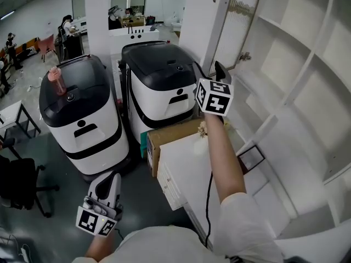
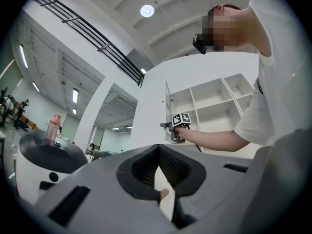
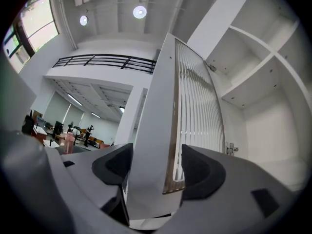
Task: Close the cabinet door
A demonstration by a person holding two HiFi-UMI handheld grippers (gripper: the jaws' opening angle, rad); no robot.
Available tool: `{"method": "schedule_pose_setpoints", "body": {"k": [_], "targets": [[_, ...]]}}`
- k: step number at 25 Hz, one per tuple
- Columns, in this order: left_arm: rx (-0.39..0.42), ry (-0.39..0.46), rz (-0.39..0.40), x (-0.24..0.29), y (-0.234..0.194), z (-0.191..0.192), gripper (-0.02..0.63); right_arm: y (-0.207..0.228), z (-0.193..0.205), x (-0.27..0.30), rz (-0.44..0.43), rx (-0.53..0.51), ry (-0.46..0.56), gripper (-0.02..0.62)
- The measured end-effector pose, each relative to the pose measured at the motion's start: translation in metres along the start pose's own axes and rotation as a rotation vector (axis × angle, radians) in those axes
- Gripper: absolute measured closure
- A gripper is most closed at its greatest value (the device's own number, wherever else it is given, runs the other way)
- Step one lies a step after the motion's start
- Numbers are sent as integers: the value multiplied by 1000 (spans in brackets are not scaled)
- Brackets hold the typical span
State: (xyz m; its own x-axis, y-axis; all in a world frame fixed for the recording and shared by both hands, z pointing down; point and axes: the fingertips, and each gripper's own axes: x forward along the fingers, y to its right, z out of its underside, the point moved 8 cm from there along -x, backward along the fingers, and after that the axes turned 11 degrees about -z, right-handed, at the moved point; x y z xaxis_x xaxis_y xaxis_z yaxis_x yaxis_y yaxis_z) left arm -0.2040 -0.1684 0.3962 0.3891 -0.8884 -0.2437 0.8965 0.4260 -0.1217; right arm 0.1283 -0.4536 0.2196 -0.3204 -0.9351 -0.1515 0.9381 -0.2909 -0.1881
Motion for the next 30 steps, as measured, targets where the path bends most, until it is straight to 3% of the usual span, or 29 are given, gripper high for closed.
{"method": "schedule_pose_setpoints", "body": {"k": [6,10,14,20,27,30], "targets": [[-21,-11,74,15,20,8,601,5,-3,-40,-8,-17,33,356],[-32,-24,113,24,32,15,601,14,-1,-59,-22,18,67,376],[-41,-26,152,31,49,17,601,22,-6,-78,-24,-43,58,394],[-51,-43,196,39,68,25,601,38,-6,-115,52,-159,47,436],[-55,-58,268,55,96,32,601,82,-1,-157,151,-143,49,499],[-53,-62,302,64,109,34,601,97,0,-165,154,-163,29,502]]}}
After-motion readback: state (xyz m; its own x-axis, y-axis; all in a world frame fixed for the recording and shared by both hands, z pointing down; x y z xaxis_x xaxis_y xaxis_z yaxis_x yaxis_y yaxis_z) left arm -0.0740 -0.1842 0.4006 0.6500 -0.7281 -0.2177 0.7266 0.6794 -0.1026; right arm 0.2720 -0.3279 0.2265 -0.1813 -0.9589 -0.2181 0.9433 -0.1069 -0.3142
